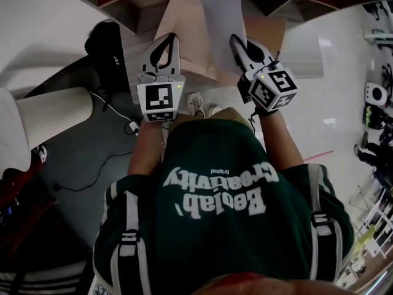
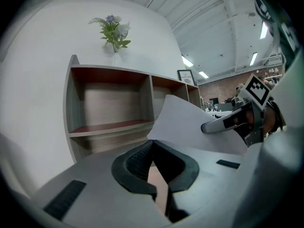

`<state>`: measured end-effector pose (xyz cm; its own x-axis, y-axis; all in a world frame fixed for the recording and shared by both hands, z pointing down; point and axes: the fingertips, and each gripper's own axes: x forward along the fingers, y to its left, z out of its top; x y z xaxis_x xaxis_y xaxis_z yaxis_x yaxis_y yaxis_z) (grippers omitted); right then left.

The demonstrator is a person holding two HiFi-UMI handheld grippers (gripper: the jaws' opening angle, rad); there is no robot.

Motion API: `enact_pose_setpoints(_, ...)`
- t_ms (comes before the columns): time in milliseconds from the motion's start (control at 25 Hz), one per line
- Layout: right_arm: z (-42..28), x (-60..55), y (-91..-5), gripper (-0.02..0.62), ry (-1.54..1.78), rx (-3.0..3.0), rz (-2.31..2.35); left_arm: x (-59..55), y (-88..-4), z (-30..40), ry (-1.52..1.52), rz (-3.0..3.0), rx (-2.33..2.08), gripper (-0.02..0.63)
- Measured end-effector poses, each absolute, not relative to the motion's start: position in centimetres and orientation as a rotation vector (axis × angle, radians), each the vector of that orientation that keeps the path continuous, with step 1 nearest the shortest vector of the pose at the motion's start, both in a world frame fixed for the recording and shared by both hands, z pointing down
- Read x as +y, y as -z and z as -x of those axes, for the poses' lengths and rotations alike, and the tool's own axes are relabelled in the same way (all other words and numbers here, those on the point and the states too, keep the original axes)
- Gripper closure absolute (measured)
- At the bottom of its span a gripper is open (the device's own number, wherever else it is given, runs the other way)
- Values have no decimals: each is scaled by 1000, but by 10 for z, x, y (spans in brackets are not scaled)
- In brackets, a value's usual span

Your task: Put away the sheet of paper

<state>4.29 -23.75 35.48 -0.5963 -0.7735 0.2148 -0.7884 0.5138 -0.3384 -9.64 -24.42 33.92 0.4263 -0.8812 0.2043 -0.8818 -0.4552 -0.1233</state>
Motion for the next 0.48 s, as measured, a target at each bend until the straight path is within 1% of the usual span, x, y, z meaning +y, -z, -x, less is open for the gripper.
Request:
enact_pose_setpoints(200,-36,-249,-377,561,-756,-2673,-1487,-258,-354,111,-381,-2671,-1585,588)
enact_pose_setpoints(400,-56,-257,-421,561,-1039,-2554,-1637,-259,-361,120,-393,-2667,-1561,588)
enact_pose_setpoints(480,-61,-261,-442,561,-1077,-2493,-1679,-261,-369,129,-408,-2654,-1565,588)
